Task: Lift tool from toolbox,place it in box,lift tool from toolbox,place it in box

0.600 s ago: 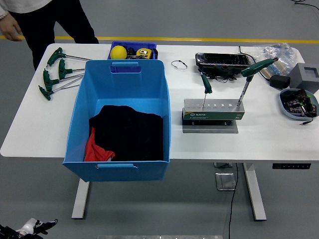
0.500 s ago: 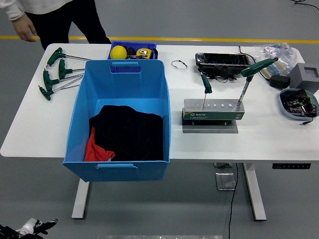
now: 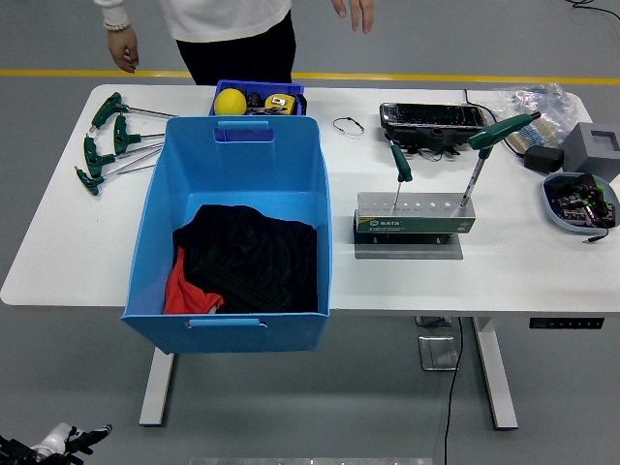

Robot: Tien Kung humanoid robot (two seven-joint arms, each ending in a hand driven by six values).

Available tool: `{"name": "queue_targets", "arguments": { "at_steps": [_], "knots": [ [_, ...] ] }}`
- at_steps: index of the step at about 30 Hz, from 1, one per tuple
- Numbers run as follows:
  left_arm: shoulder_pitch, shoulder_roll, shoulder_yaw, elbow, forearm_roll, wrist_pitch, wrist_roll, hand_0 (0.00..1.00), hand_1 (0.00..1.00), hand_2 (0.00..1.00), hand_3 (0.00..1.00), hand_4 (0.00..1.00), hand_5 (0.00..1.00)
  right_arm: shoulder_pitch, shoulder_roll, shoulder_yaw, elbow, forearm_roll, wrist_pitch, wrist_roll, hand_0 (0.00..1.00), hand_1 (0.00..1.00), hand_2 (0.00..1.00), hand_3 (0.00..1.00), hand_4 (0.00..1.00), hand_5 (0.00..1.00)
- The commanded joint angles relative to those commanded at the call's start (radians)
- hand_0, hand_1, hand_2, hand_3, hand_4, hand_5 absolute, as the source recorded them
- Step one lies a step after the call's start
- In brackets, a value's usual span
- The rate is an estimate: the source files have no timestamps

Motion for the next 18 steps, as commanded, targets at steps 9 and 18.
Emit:
{"name": "queue_targets", "arguments": {
  "at_steps": [9, 18],
  "knots": [
    [-0.001, 0.001, 0.009, 0.000, -0.006, 0.000, -0.001, 0.647, 0.652, 0.676, 0.661, 0.696, 0.701, 0.000, 0.001, 0.000, -0.003, 0.001, 0.001, 0.000, 0.925, 0.847, 0.855, 0.883, 0.998, 0.998],
    [-0.001, 0.002, 0.010, 0.000, -0.004, 0.001, -0.001, 0.645, 0.652, 0.676, 0.659, 0.696, 0.699, 0.000, 0.001, 0.002, -0.001, 0.000, 0.001, 0.001, 0.925, 0.848, 0.855, 0.884, 0.998, 0.998]
  ]
}}
